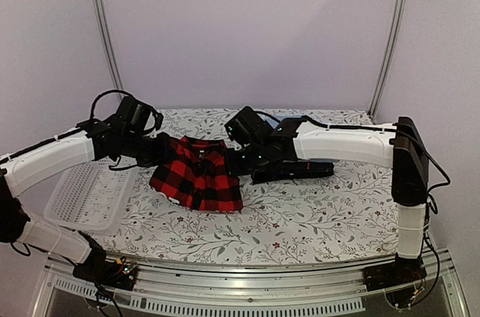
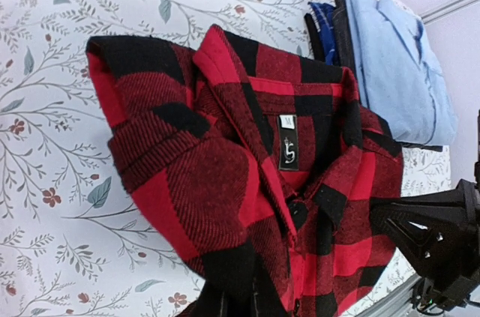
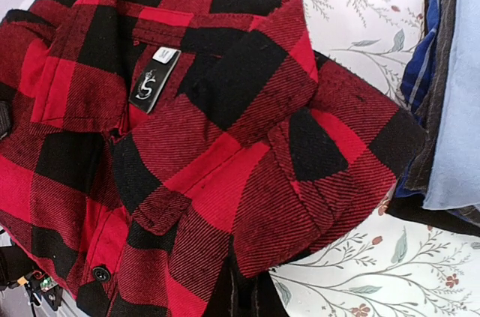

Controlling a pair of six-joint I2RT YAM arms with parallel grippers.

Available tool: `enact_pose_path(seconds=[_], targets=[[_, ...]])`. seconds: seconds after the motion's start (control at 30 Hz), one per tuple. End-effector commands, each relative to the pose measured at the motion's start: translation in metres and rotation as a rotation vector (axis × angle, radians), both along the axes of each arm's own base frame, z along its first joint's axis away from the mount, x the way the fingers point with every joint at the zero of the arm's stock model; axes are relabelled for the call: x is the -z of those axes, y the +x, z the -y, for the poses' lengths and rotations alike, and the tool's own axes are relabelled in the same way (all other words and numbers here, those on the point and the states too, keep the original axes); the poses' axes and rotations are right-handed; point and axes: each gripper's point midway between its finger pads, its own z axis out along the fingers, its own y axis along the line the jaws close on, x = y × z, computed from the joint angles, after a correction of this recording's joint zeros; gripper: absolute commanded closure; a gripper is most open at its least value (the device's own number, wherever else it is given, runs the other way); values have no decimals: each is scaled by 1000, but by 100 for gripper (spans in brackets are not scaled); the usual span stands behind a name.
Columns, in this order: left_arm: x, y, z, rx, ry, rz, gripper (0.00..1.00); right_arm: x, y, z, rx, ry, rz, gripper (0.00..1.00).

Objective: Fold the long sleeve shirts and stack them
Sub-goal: Place the square-folded shirt on the square-folded shirt.

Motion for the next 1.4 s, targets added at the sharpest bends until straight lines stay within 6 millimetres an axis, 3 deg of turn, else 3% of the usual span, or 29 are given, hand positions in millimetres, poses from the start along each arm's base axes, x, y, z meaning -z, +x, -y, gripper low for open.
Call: enact_pose_path(seconds=[0.0,0.27,0.43,0.57,0.73,1.0,1.37], targets=[[-35,14,26,35,-27,84,100,-63,23,22,26,41,119,100],[-81,52,96,93,-80,176,100,-92,61,95,103,14,189,100],[-97,76,147,151,-99,214,100,-109,84,147,151,2,223,100],[-96,98,189,194,-108,225,100,-120,105,189,200,-14,252,100],[-88,122,227,216,-113,236,100,-115,132,237,265,-49,258,100],[-65,142,259,243,-142,204,100,-92,155,284,319,-102,222,100],[-25,143,268,251,-130,132,100,-63,157,304,355,-151,185,100]])
